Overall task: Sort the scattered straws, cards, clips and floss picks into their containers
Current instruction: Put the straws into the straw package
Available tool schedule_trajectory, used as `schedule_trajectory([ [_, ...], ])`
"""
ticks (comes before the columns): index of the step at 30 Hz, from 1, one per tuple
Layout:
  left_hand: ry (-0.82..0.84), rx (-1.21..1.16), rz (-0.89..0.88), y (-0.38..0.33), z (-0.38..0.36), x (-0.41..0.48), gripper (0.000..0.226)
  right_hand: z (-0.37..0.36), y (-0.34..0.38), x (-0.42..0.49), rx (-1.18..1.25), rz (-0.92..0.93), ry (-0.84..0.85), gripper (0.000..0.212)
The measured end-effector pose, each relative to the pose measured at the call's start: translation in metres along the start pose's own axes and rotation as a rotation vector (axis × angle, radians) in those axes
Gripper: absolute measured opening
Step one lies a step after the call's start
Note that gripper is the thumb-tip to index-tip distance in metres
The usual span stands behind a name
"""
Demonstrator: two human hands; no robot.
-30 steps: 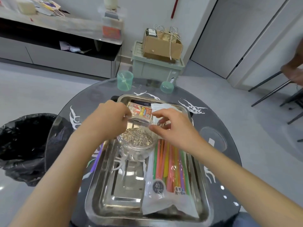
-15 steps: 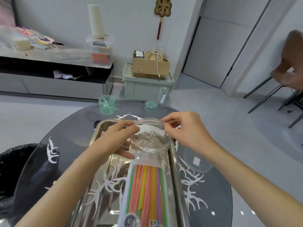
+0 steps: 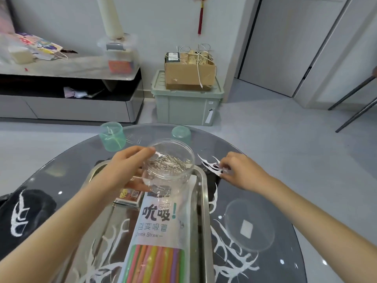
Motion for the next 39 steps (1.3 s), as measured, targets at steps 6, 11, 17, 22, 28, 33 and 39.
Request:
schedule_trajectory([
  [6,0.005,-0.048,-0.015,0.004,0.0,0.003,0.04,0.001,-0.015,-0.019,-0.029,0.086,0.055,0.007],
  [11,0.047,-0.03,-0.026,0.007,0.0,0.002,0.051,0.004,-0.024,-0.03,0.033,0.067,0.181,0.013],
  [17,0.054,-0.032,-0.022,0.008,-0.003,0.005,0.04,0.019,-0.027,0.011,0.336,-0.021,0.048,0.009],
  [22,0.047,0.009,-0.033,0.01,-0.002,0.008,0.045,0.0,-0.008,0.046,0.291,0.031,0.078,0.028],
  [28,-0.004,0.055,-0.019,0.015,0.0,0.013,0.045,-0.016,0.009,0.077,0.145,0.064,-0.033,0.039],
  [33,-0.009,0.08,-0.019,0.016,0.002,0.016,0.041,-0.012,0.015,0.079,0.041,0.194,-0.084,0.023],
  [39,-0.016,0.081,-0.027,0.014,0.002,0.014,0.052,-0.003,0.018,0.078,-0.167,0.126,-0.042,0.014],
])
Point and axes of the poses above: each hand's wrist, its own x-axis towards the middle knuckle, its own z-axis out of the back of the hand, y = z × x, the point moved 3 cm from there along x, towards the middle knuckle, and after that the axes turned 13 degrees about -z, right-handed, at the moved point
